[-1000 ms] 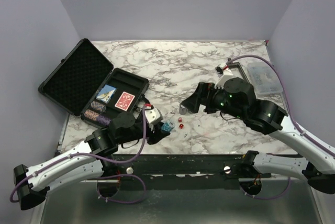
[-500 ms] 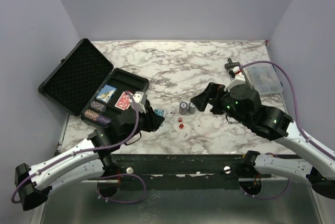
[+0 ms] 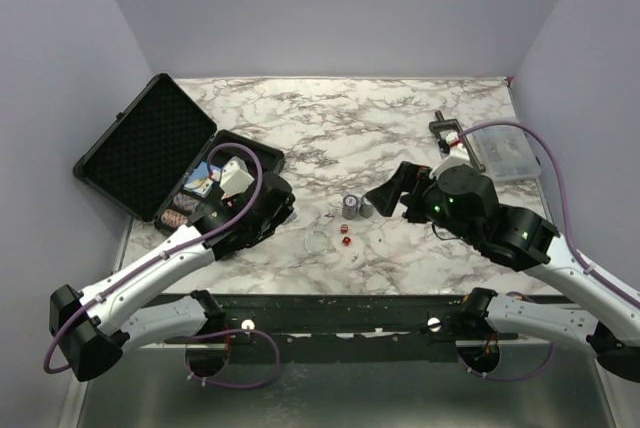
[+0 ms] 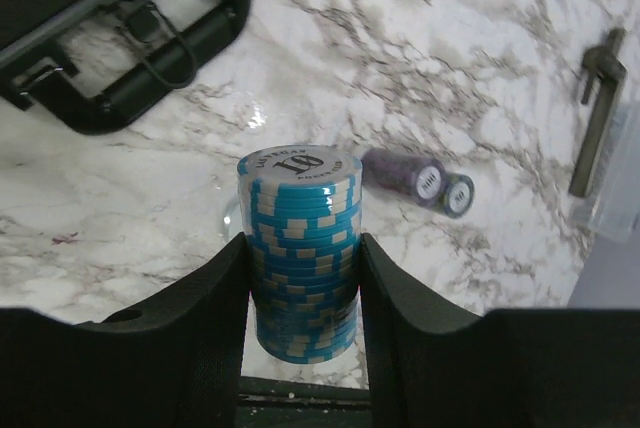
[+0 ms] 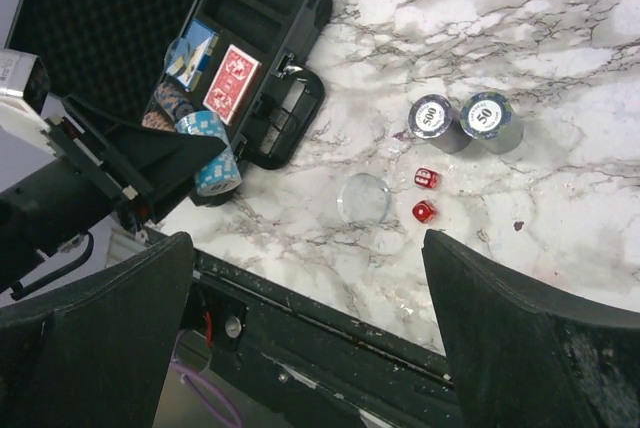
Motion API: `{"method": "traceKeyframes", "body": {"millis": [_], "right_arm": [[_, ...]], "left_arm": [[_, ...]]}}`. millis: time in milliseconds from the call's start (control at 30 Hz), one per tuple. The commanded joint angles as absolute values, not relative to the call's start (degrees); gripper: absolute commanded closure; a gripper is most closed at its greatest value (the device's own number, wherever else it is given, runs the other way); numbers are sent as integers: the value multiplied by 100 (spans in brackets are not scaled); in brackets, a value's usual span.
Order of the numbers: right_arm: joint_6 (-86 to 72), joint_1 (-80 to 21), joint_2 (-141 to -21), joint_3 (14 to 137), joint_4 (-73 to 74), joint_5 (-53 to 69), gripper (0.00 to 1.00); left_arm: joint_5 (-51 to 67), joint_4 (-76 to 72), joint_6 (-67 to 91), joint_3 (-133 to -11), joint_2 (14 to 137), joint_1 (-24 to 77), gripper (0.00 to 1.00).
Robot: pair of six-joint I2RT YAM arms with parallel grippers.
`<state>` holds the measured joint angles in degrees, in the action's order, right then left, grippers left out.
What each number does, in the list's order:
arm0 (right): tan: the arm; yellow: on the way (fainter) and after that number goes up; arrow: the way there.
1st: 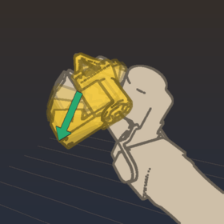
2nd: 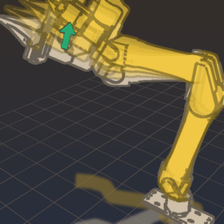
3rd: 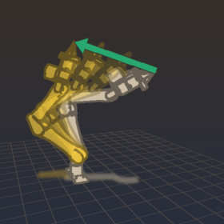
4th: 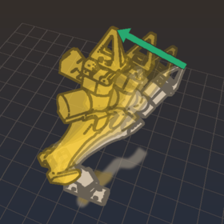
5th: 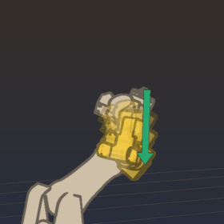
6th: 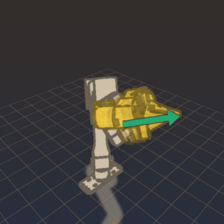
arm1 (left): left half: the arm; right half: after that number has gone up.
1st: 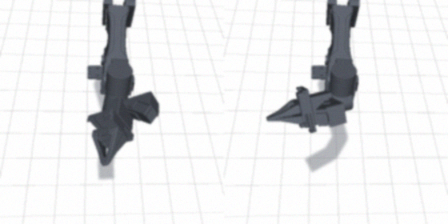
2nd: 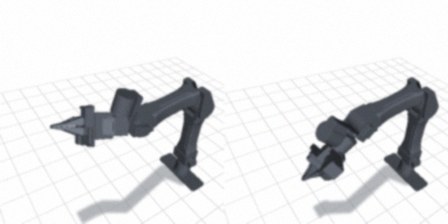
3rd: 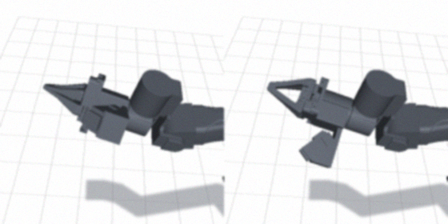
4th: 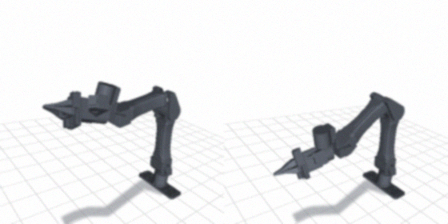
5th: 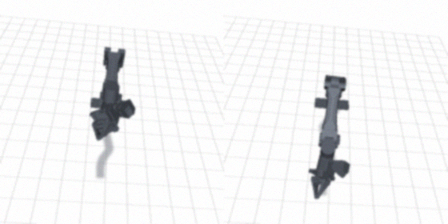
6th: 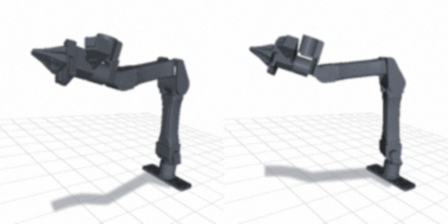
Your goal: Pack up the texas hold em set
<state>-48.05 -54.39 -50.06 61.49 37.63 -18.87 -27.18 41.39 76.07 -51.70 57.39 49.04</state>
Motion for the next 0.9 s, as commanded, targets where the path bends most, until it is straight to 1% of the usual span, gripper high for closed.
{"method": "traceKeyframes", "body": {"millis": [0, 100, 267, 600, 733, 867], "right_arm": [[-4842, -5476, -4957, 6091, 3884, -2109, 0], [-4826, -5476, -4962, 6048, 3880, -2141, 0], [-4825, -5476, -4965, 5999, 3858, -2135, 0], [-4882, -5476, -4920, 5889, 3881, -2126, 0], [-4939, -5476, -4896, 5824, 3866, -2097, 0], [-4993, -5476, -4850, 5725, 3867, -2046, 0]], "left_arm": [[-3018, 5263, 8571, -5445, 6038, 4276, 100], [-2823, 5513, 8368, -5616, 6269, 3871, 100], [-2746, 5628, 8383, -5548, 6387, 3356, 100], [-2403, 5625, 7800, -5430, 6627, 2243, 100], [-2235, 5629, 7526, -5569, 6907, 1977, 100], [-2076, 5616, 7573, -5516, 6992, 1747, 100]]}}
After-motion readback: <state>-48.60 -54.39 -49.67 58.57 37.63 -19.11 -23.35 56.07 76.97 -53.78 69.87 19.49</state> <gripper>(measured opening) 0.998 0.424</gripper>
